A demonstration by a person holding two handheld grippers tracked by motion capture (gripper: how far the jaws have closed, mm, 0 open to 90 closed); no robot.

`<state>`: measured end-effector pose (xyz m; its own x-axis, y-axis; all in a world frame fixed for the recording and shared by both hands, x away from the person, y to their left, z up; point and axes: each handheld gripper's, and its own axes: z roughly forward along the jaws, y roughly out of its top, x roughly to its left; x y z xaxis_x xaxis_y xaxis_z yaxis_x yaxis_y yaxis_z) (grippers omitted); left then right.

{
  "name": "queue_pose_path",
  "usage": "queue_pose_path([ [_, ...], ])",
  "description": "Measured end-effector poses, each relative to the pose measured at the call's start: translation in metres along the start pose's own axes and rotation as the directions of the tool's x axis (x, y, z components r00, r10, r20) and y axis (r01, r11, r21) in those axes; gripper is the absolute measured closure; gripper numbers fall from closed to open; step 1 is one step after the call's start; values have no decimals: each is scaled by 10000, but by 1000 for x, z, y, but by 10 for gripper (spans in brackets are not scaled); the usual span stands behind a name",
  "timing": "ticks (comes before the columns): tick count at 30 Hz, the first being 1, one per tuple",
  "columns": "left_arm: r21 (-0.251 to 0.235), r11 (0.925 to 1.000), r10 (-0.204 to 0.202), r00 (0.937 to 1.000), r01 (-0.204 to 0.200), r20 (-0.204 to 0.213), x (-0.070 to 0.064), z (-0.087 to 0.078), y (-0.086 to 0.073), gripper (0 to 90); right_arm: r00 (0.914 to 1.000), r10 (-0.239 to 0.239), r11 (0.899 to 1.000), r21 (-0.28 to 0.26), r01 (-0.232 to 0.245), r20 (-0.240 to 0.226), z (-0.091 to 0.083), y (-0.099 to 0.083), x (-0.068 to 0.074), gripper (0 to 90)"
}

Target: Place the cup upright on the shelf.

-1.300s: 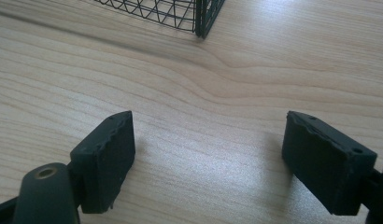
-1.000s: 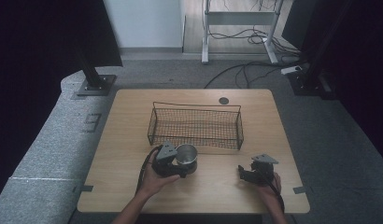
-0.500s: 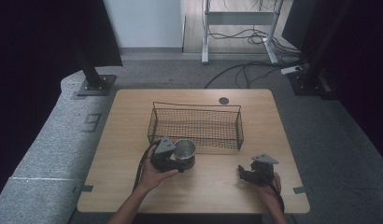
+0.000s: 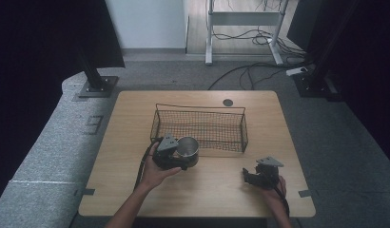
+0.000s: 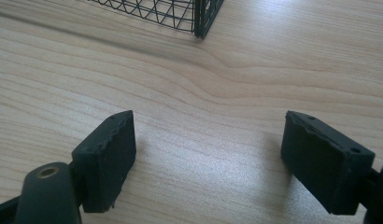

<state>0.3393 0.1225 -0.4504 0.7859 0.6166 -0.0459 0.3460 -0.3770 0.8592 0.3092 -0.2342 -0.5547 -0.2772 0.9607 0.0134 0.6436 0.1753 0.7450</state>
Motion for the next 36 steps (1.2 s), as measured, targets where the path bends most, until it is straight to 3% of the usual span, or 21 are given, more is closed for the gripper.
queue_pose_path([
  [36, -258, 9997, -8, 9997, 2, -246, 29, 2, 32, 191, 9999, 103, 9999, 0, -103, 101, 0, 0, 0, 177],
])
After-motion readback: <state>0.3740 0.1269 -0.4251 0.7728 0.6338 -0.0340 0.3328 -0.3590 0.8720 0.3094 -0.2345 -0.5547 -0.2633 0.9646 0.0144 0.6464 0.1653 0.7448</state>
